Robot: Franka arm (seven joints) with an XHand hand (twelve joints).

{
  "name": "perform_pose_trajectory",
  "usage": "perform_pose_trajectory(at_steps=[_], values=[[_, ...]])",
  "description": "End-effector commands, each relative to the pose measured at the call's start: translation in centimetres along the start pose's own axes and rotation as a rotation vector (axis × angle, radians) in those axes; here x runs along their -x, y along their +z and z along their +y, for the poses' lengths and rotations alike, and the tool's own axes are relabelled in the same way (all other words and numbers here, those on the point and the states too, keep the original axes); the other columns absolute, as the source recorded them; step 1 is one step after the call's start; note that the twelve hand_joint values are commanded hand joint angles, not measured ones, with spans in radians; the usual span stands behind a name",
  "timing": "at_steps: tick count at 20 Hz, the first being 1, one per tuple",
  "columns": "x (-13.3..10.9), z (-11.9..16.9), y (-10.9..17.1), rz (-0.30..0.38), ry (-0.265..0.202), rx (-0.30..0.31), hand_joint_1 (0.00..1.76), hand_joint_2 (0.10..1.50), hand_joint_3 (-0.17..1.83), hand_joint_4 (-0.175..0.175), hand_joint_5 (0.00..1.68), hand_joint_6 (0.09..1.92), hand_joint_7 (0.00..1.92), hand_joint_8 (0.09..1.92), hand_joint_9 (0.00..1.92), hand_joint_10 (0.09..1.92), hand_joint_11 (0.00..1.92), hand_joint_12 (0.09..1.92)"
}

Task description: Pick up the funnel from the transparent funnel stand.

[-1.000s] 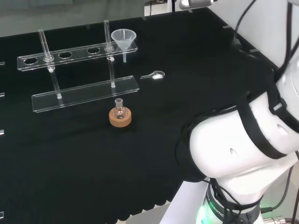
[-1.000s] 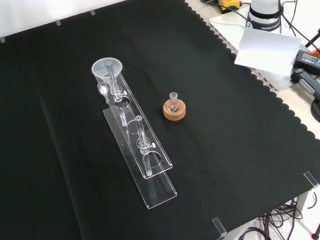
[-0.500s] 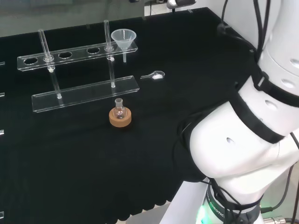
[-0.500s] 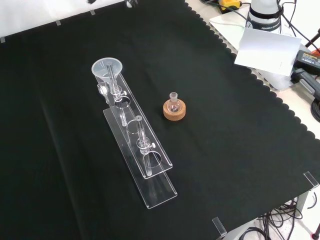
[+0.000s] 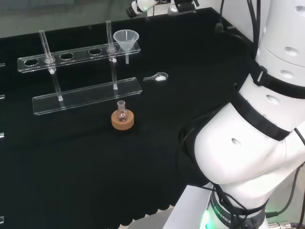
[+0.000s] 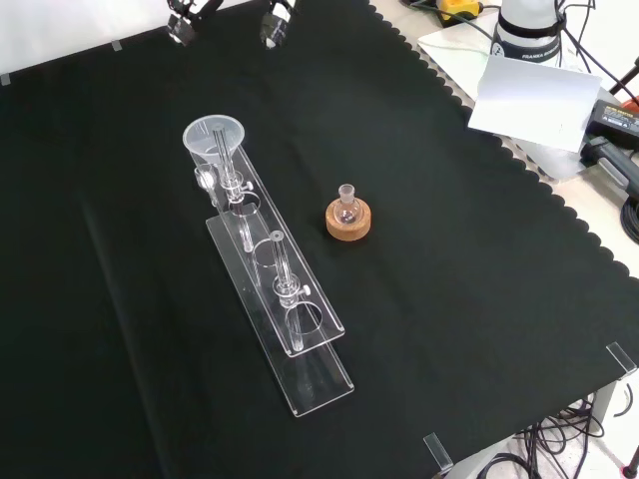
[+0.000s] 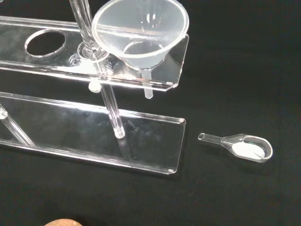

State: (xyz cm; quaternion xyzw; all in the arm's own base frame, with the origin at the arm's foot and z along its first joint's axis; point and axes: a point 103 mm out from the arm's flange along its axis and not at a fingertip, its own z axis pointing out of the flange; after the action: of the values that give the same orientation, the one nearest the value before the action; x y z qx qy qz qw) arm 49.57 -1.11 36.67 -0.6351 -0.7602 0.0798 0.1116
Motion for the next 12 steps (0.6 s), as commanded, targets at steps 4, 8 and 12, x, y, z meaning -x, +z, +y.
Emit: perform_pose_trajectory(at_steps=[4,8,12], values=[[-3.5,3.3,2.4,-0.055,0.031,-0.115,0.43,0.88,0.19,-0.004,0.15,0.09,0.0,0.44,0.14,0.76,0.12,1.46],[-4.2,4.0,3.0,-0.064,0.047,-0.15,0.45,0.85,0.18,-0.024,0.14,0.09,0.0,0.41,0.13,0.8,0.14,1.47],[-4.5,4.5,3.2,-0.069,0.082,-0.157,0.5,0.81,0.17,-0.057,0.11,0.09,0.0,0.33,0.1,0.84,0.16,1.47]])
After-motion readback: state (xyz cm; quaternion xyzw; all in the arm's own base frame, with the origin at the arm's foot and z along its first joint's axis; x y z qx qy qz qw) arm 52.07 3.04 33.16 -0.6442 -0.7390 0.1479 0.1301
